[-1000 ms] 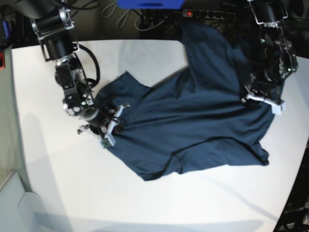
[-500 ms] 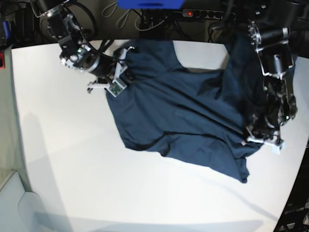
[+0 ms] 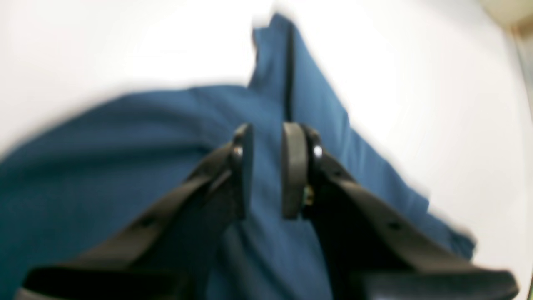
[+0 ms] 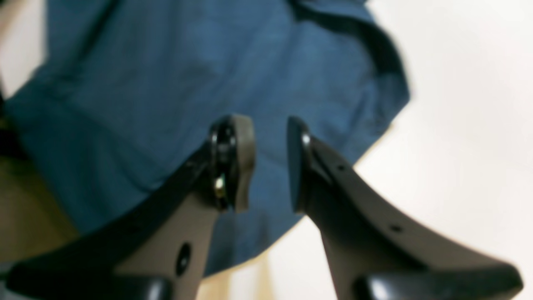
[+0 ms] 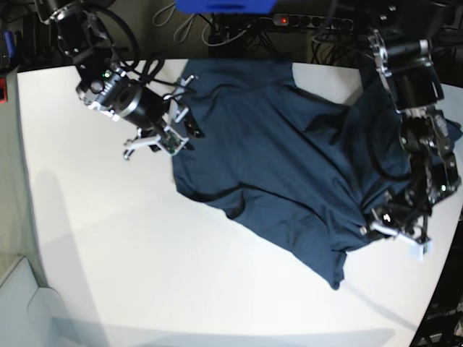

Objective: Layout the t-shirt on the table in an organized manner, then fold the t-shirt properly
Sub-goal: 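Drag the shirt edge with the right gripper away from the left gripper, then regrasp the shirt with the right gripper and pull it outward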

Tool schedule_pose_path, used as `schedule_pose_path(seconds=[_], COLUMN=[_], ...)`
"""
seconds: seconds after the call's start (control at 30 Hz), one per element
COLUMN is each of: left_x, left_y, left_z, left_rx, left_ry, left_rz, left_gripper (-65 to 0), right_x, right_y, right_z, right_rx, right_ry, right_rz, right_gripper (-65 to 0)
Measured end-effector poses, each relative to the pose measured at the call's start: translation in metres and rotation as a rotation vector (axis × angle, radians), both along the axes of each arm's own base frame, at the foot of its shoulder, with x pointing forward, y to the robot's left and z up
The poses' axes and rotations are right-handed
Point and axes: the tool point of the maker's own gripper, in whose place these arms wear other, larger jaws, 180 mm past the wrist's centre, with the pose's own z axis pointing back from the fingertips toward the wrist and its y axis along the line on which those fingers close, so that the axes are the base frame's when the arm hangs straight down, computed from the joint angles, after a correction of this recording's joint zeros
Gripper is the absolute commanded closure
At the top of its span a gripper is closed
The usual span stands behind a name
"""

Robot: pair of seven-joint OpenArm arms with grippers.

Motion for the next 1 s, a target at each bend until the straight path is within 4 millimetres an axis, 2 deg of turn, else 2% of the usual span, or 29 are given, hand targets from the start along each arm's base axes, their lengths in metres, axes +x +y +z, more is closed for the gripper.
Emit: schedule_pose_path(seconds=[0.1, 0.2, 0.27, 0.37, 0.5, 0.57, 0.67, 0.8, 0.93, 1.0], left_x=[-0.047, -0.089, -0.109, -0.122, -0.122, -0.119, -0.110, -0.088, -0.054, -0.039], left_y=[-0.021, -0.027, -0.021, -0.003, 0.029, 0.043, 0.066, 0.085, 0.105, 0.109], left_z=[-0.030, -0.065, -0.085, -0.100, -0.104, -0.104, -0.102, -0.091, -0.059, -0.047], left_rx=[-0.053, -0.070, -0.069, -0.042, 0.003, 0.020, 0.053, 0.076, 0.095, 0.088], left_ry=[0.075, 0.168, 0.210, 0.213, 0.197, 0.193, 0.199, 0.198, 0.118, 0.094], left_rz=[-0.001, 0.017, 0.044, 0.076, 0.120, 0.129, 0.155, 0.179, 0.206, 0.211], left_gripper=[-12.0, -12.1, -12.1, -12.1, -12.1, -12.1, -12.1, -12.1, -12.1, -12.1], right_x=[0.029, 0.055, 0.069, 0.084, 0.084, 0.073, 0.054, 0.020, -0.028, -0.045], right_y=[0.001, -0.002, -0.008, -0.012, -0.016, -0.018, -0.004, 0.026, 0.052, 0.060], right_z=[0.004, -0.009, -0.020, -0.032, -0.051, -0.066, -0.072, -0.076, -0.074, -0.070], right_rx=[0.013, 0.007, -0.010, -0.022, -0.020, -0.043, -0.012, 0.018, 0.061, 0.049], right_ry=[-0.032, -0.008, 0.016, 0.046, 0.095, 0.140, 0.152, 0.174, 0.217, 0.230], right_rz=[-0.019, -0.059, -0.082, -0.110, -0.129, -0.130, -0.099, -0.024, 0.043, 0.080], right_gripper=[-14.0, -14.0, -14.0, -14.0, -14.0, -14.0, -14.0, -14.0, -14.0, -14.0])
